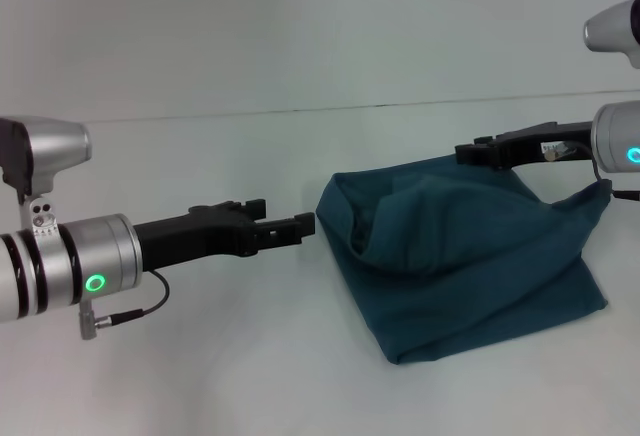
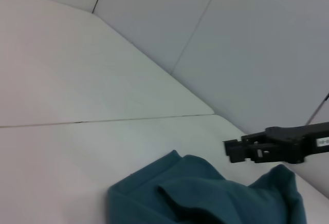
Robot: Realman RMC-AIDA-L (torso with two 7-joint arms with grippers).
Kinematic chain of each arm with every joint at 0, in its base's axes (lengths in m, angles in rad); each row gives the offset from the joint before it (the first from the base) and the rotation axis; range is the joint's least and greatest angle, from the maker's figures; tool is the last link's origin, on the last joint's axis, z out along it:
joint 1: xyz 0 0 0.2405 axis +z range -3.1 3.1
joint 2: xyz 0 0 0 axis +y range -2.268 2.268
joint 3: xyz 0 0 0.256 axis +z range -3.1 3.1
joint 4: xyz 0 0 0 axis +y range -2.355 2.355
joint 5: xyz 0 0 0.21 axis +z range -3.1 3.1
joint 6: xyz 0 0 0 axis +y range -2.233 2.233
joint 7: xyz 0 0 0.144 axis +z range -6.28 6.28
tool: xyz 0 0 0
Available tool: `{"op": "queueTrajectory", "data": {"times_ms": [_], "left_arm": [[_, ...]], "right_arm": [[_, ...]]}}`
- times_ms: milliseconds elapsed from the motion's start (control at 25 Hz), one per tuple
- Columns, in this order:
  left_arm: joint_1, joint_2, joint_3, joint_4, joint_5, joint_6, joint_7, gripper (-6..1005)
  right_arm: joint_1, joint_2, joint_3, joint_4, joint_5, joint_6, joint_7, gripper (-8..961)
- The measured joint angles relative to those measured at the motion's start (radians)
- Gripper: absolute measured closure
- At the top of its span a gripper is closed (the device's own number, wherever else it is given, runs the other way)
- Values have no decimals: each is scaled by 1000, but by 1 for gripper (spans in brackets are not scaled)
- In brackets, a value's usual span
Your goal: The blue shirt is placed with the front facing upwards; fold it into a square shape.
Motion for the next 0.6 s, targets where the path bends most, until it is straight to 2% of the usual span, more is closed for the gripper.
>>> {"op": "queueTrajectory", "data": {"times_ms": [320, 600], "left_arm": [[0, 0, 0, -23, 0, -23, 2, 49], [17, 0, -27, -27, 0, -20, 1, 50]], "right_arm": [[6, 2, -20, -74, 25, -181, -101, 598], [9, 1, -125, -117, 24, -256, -124, 596]]}}
